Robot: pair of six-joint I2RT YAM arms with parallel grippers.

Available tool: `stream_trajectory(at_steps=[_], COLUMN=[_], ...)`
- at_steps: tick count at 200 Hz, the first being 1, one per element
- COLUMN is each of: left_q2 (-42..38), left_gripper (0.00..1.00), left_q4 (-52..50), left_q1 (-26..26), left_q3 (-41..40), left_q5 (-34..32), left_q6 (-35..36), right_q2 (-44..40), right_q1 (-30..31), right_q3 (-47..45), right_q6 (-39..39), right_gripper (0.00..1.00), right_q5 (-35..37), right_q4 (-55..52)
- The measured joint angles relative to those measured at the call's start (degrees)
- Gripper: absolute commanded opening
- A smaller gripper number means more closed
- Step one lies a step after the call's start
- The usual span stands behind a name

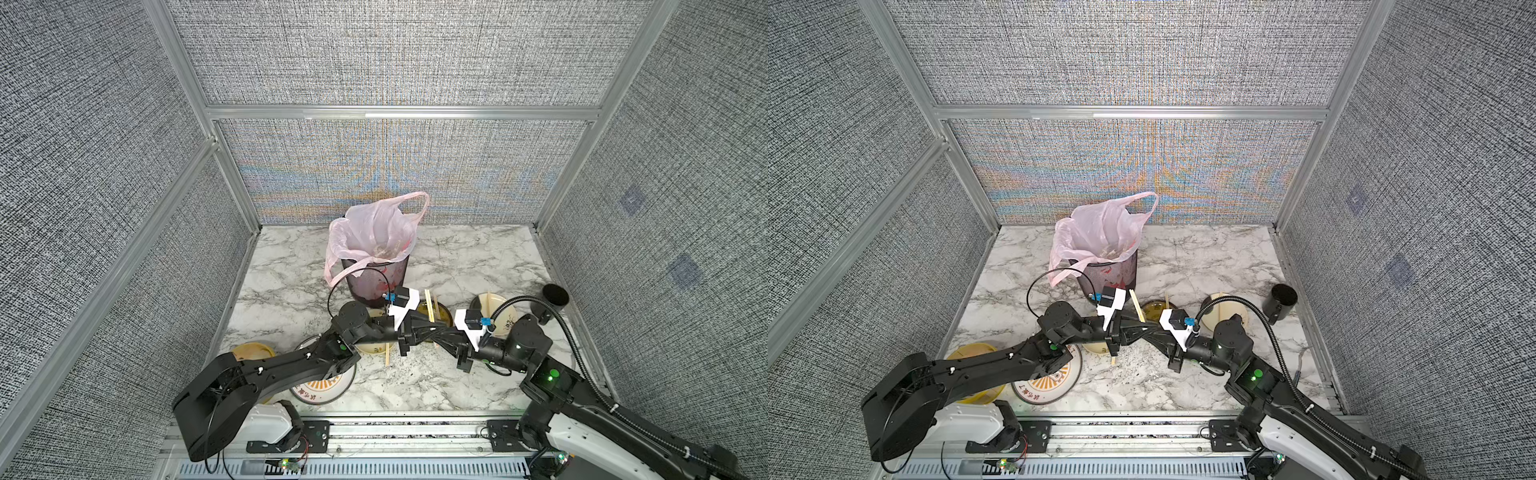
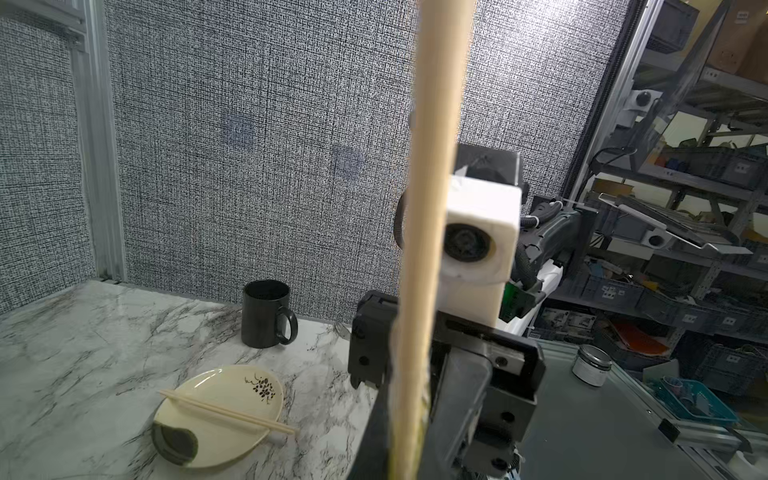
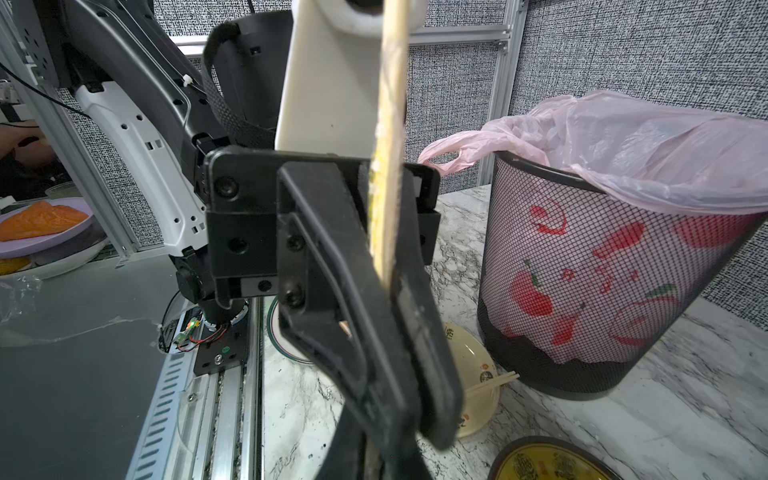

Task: Remove the packaging of disposable chopsticks
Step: Remove the packet bag from the disposable chopsticks.

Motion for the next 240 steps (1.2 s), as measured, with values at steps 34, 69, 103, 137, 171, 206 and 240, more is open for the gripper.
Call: stream_trajectory(at_steps=[34, 69, 103, 137, 171, 206, 240], left_q2=[-0.96, -4.48, -9.25, -12.24, -12.87, -12.50, -11.37], left_gripper=[0.09, 0.44, 0.54, 0.48, 0.12, 0.00, 0.04], left_q4=[-3.06, -8.55, -14.29, -17.59, -18.56, -19.02, -17.09], left_q1=[0.07, -0.04, -0.02, -0.02, 0.04, 0.07, 0.07], left_q3=[1.73, 3.41, 5.38, 5.57, 7.19, 7.89, 6.62], left_q5=[-0.11, 0.11, -1.46, -3.98, -6.64, -7.76, -8.04], left_q6=[0.07, -0.22, 1.79, 3.30, 4.72, 6.01, 5.95], right_q2=[0.81, 3.34, 3.45, 3.32, 3.39, 3.63, 3.76], right_q1=[0.00, 0.17, 0.11, 0.11, 0.17, 0.15, 0.09], right_q3=[-0.37, -0.42, -0.42, -0.42, -0.42, -0.42, -0.42], right_q6=[0.02, -1.11, -1.53, -1.68, -2.03, -1.51, -1.29], right_gripper=[0.00, 0.00, 0.00, 0.00, 0.00, 0.00, 0.00], right_q5=[0.20, 0.42, 0.61, 0.61, 0.26, -0.17, 0.02], right_q4=[2.60, 6.80, 8.02, 8.09, 8.28, 8.76, 7.41])
